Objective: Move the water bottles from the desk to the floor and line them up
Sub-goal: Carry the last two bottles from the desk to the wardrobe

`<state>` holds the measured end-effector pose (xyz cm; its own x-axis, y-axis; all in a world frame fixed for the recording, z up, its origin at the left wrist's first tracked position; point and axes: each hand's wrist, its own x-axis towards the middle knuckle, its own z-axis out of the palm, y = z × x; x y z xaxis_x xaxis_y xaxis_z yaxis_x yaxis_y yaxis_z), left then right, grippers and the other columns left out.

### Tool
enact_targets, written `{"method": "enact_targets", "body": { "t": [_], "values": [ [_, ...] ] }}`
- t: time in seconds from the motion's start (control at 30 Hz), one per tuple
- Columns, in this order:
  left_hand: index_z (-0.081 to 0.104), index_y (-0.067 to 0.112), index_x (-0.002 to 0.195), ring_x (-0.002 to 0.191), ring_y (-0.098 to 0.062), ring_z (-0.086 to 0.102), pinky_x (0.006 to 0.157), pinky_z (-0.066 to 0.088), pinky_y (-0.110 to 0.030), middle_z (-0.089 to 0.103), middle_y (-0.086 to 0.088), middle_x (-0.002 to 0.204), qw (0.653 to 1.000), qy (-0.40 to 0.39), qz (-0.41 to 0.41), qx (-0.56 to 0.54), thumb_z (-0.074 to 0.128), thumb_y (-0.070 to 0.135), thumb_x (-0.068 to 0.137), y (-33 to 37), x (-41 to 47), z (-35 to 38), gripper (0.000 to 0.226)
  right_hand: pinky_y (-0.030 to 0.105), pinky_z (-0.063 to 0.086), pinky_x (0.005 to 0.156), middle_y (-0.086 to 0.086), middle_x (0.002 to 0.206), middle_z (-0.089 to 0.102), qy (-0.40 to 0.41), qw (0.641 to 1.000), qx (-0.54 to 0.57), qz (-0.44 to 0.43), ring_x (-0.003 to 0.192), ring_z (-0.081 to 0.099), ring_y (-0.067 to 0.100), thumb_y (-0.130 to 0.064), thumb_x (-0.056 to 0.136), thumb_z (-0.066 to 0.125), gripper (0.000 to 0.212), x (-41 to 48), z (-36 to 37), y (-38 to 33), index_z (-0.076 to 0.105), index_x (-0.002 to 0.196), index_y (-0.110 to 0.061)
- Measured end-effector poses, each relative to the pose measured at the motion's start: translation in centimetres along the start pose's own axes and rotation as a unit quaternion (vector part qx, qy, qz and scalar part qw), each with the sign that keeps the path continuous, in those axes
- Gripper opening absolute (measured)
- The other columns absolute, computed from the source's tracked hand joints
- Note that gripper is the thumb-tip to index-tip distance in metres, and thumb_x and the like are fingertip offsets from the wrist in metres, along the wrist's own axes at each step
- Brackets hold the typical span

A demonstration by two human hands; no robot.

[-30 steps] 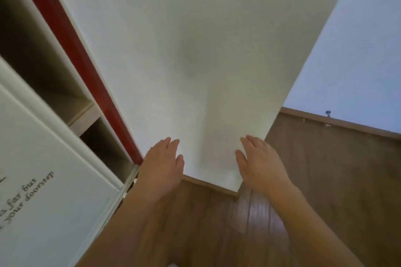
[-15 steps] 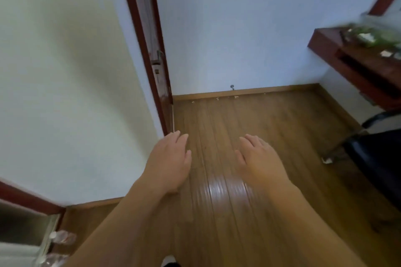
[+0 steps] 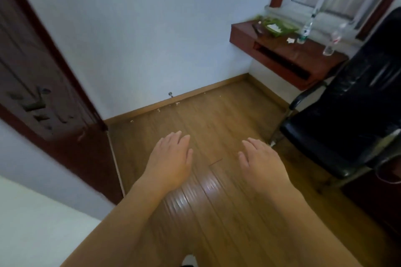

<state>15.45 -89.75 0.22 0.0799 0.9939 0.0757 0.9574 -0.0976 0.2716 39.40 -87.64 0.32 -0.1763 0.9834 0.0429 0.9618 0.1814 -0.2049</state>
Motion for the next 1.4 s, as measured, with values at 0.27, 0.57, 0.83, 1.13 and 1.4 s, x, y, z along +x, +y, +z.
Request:
{"method": "enact_targets", "body": {
  "t": [0.27, 0.57, 0.83, 1.13, 1.4],
  "values": [
    [0.034, 0.023, 0.147, 0.143, -0.018, 0.024, 0.115, 0.018, -0.038, 0.035, -0.002, 0.154, 0.997, -0.028, 0.067, 0.005, 0.034, 0.039, 0.102, 3.1, 14.2, 0.0, 0.048, 0.035, 0.026, 0.107, -0.004, 0.145, 0.046, 0.030, 0.993, -0.001, 0.114, 0.134, 0.039, 0.014, -0.048, 0.096, 0.035, 0.050, 8.5, -0.8, 6.8, 0.044, 0.140, -0.024],
    [0.035, 0.023, 0.147, 0.142, -0.018, 0.028, 0.112, 0.023, -0.036, 0.036, -0.002, 0.153, 0.997, -0.038, 0.066, -0.015, 0.034, 0.040, 0.101, 8.4, 27.5, 3.9, 0.048, 0.036, 0.028, 0.109, -0.004, 0.146, 0.044, 0.039, 0.983, 0.058, 0.170, 0.135, 0.037, 0.014, -0.046, 0.097, 0.037, 0.050, 17.9, -1.1, 16.9, 0.043, 0.142, -0.024],
    [0.035, 0.025, 0.147, 0.141, -0.016, 0.029, 0.111, 0.024, -0.034, 0.036, 0.000, 0.153, 0.997, -0.036, 0.051, -0.035, 0.033, 0.041, 0.101, 13.5, 38.5, 5.8, 0.049, 0.037, 0.027, 0.113, -0.002, 0.148, 0.042, 0.024, 0.985, 0.071, 0.153, 0.137, 0.034, 0.015, -0.041, 0.099, 0.036, 0.049, 27.7, -4.0, 24.5, 0.041, 0.144, -0.021],
    [0.034, 0.024, 0.148, 0.142, -0.017, 0.028, 0.113, 0.022, -0.035, 0.035, -0.001, 0.154, 0.997, -0.045, 0.063, -0.030, 0.032, 0.041, 0.101, 13.7, 51.5, 7.3, 0.050, 0.036, 0.027, 0.113, -0.002, 0.148, 0.043, 0.009, 0.987, 0.059, 0.152, 0.136, 0.035, 0.014, -0.040, 0.100, 0.032, 0.049, 40.2, -3.4, 28.3, 0.043, 0.143, -0.020],
    [0.034, 0.031, 0.146, 0.141, -0.018, 0.031, 0.110, 0.028, -0.037, 0.035, 0.004, 0.154, 0.992, -0.060, 0.113, -0.013, 0.033, 0.047, 0.099, 12.1, 66.1, 9.1, 0.049, 0.034, 0.029, 0.110, 0.000, 0.147, 0.043, 0.026, 0.978, 0.045, 0.202, 0.135, 0.037, 0.017, -0.039, 0.100, 0.033, 0.049, 51.4, -3.1, 29.8, 0.043, 0.143, -0.018]
  ]
}}
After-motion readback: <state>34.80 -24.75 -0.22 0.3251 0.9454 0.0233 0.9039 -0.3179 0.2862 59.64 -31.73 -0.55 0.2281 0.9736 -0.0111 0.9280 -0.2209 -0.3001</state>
